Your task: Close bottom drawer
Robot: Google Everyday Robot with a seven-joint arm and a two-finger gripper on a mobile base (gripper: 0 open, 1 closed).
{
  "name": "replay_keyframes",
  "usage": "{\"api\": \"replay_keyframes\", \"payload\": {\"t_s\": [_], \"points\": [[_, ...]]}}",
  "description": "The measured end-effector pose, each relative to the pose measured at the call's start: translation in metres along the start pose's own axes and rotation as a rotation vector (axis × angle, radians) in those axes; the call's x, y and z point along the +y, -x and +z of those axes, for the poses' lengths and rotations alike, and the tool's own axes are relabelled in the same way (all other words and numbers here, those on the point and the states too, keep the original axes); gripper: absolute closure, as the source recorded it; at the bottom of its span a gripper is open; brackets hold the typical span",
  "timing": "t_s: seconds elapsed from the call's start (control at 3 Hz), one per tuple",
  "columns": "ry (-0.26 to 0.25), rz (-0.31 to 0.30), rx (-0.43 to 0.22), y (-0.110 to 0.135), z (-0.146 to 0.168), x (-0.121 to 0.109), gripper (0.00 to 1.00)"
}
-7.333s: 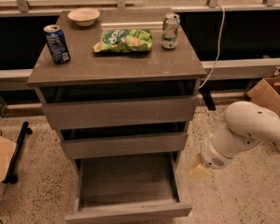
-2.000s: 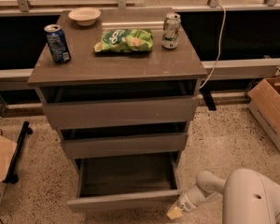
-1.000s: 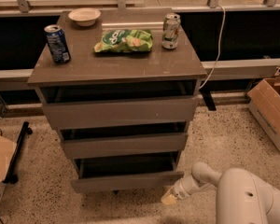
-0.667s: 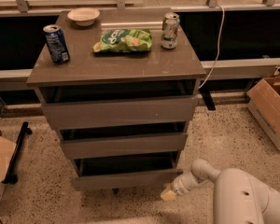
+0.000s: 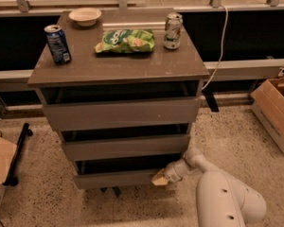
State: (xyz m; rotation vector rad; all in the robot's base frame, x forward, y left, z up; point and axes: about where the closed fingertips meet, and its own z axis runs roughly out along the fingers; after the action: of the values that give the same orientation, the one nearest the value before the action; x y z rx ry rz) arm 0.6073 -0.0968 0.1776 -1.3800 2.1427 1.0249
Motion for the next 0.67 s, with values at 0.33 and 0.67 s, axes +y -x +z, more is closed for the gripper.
{"api": "replay_keyframes", "payload": {"t_s": [0.33,0.67], "points": [[0.005,0.001,0.0,-0.0012,0.003,0.0029,0.86],[0.009,0.002,0.001,-0.0018,0.0054,0.0042,0.62]]}}
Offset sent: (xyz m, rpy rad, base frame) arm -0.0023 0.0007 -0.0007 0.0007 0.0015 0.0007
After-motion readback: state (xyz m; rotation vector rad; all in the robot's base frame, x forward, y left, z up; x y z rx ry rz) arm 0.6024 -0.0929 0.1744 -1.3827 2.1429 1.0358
